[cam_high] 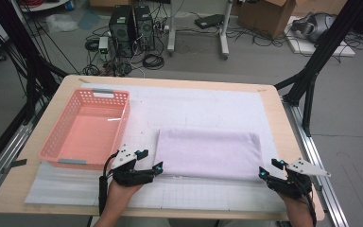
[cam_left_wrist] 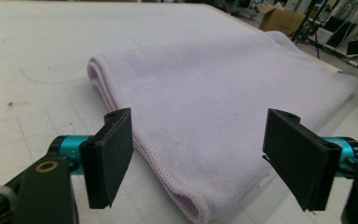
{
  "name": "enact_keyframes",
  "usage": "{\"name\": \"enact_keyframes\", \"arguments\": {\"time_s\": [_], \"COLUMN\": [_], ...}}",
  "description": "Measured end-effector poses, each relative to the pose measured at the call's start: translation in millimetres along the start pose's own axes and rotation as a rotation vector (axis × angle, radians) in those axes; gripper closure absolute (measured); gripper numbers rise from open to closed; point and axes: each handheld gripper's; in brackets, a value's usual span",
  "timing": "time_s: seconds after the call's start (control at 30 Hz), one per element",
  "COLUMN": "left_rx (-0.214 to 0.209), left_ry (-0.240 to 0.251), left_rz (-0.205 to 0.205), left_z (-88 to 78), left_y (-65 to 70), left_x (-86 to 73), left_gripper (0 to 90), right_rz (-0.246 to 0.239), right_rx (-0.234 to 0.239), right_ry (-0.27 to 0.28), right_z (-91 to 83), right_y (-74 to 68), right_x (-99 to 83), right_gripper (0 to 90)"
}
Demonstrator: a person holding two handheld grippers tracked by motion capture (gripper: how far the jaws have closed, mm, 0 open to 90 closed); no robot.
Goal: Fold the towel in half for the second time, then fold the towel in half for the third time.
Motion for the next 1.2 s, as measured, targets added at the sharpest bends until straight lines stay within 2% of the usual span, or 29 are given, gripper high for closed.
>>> {"name": "enact_keyframes", "arguments": {"time_s": [0.1,0.23,0.43,0.57,0.83,1.0,1.2], "left_rx": [-0.004,0.000,-0.008,-0.011,-0.007,-0.004,0.001], "left_ry": [0.006,0.010,0.008,0.001,-0.020,-0.031,-0.082], "left_rz": [0.000,-0.005,0.007,0.014,0.001,-0.005,-0.016], "left_z": [-0.9,-0.7,0.1,-0.6,1.7,4.5,11.5], "left_y": [-1.2,-3.9,-3.1,-2.5,-4.5,-3.9,-1.0], "left_x": [-0.3,-1.1,-1.1,-1.7,-3.0,-4.3,-5.5], "left_gripper": [19.5,19.5,20.3,21.8,23.1,23.1,23.1], "right_rz": [-0.008,-0.001,0.002,-0.002,-0.001,0.013,0.019], "right_rx": [0.001,-0.002,-0.005,-0.004,0.000,0.015,0.053], "right_ry": [0.016,0.030,0.040,0.027,0.020,0.019,0.009], "right_z": [0.4,0.2,0.4,1.4,3.6,6.2,11.4], "right_y": [0.4,2.4,3.5,2.0,2.0,1.1,-2.0], "right_x": [0.6,0.9,2.0,1.7,2.1,3.9,6.9], "right_gripper": [24.7,21.3,20.7,20.7,20.7,20.6,20.1]}}
Point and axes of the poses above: each handheld gripper's, and its own axes: z roughly forward along the jaws, x roughly out of its top, y roughly to its right, and after that the axes turned 2 degrees about x, right-handed
